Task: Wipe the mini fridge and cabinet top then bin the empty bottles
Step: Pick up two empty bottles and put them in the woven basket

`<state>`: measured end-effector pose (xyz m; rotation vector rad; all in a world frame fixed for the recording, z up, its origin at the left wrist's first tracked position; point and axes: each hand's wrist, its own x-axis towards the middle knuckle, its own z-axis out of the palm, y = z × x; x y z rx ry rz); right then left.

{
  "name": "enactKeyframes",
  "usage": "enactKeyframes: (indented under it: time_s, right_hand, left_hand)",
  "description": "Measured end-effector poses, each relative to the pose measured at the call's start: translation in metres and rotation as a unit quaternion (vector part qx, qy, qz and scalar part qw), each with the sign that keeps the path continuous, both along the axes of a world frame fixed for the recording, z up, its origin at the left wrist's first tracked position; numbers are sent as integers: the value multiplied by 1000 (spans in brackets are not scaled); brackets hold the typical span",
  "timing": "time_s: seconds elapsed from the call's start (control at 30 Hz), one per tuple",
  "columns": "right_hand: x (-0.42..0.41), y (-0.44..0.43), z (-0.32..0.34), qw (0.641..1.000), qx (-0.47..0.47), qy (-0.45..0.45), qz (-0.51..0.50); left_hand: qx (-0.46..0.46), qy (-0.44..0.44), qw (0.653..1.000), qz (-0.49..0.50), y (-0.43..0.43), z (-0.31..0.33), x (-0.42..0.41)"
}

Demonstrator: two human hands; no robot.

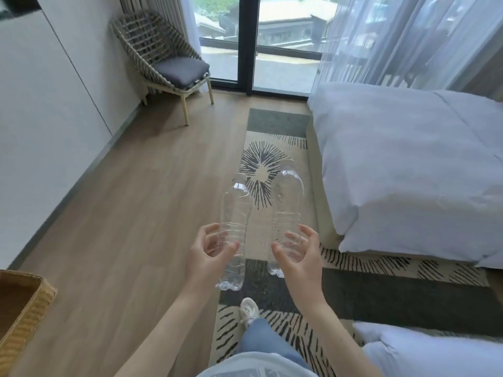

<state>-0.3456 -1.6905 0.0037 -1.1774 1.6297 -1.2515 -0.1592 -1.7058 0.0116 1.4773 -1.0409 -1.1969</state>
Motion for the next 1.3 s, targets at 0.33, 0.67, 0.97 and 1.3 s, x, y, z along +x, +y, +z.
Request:
enactKeyframes:
  time_s: [0.33, 0.67, 0.97, 1.3]
  right_hand:
    - [24, -221, 33, 981, -22, 16, 191]
    - [163, -257, 15, 898, -7, 4, 440]
    - [327, -182, 3, 774, 17, -13, 633]
    - [531, -103, -4, 745, 28, -46, 665]
  left_hand:
    - [-16, 14, 985, 173, -154, 30, 20]
    - [3, -20, 912, 409, -101, 21, 104]
    - [10, 6, 774, 634, 17, 5, 197]
    - [-7, 9, 711, 704, 122, -1, 371]
